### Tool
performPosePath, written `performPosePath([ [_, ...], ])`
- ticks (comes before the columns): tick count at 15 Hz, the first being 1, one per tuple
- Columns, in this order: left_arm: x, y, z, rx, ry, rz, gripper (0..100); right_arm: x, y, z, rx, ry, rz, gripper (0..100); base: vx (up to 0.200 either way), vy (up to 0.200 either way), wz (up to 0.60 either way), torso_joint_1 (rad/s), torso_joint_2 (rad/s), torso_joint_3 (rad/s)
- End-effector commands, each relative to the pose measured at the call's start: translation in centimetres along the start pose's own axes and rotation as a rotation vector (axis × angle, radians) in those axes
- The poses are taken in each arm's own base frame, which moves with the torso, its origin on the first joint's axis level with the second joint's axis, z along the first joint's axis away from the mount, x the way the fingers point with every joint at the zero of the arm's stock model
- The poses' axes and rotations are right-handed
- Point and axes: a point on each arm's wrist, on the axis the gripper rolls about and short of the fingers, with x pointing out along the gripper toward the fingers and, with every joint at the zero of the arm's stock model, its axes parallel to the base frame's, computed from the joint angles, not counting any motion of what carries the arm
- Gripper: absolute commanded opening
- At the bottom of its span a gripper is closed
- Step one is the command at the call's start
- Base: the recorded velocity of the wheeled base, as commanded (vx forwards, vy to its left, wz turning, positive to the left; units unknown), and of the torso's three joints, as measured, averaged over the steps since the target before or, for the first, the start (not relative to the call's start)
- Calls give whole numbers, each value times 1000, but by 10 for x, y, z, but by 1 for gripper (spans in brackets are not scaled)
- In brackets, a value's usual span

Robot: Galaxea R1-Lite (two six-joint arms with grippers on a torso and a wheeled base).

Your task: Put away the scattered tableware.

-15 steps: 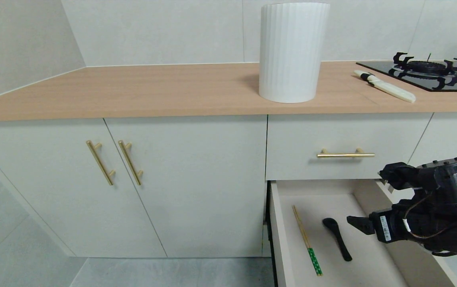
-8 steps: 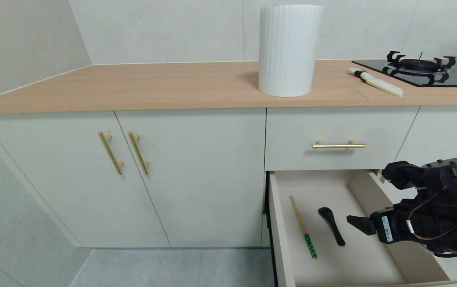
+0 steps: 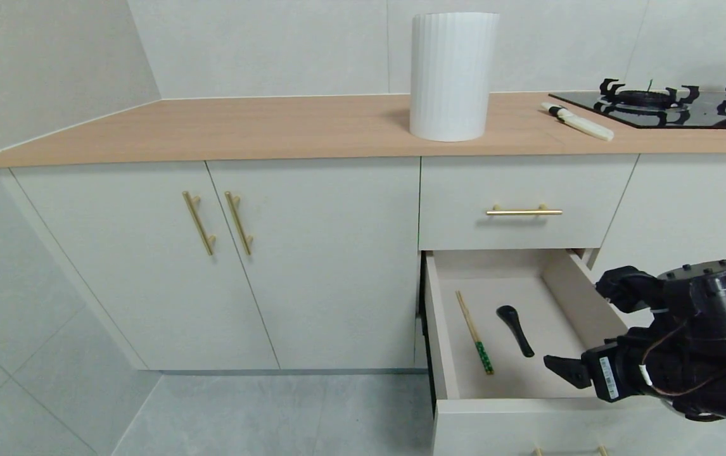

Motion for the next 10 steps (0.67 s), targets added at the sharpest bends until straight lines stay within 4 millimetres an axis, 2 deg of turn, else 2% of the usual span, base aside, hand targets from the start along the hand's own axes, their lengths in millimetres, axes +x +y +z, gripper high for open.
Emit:
performPosePath([
  [1, 0, 0, 0, 0, 0, 0, 100, -1, 9, -11, -53, 34, 37, 100, 0, 0, 0, 0, 0, 0],
  [3, 0, 0, 0, 0, 0, 0, 100, -3, 16, -27, -149, 80, 69, 100, 0, 0, 0, 0, 0, 0],
  [10, 0, 0, 0, 0, 0, 0, 100, -16, 32, -52, -286, 121, 177, 100, 0, 0, 0, 0, 0, 0],
])
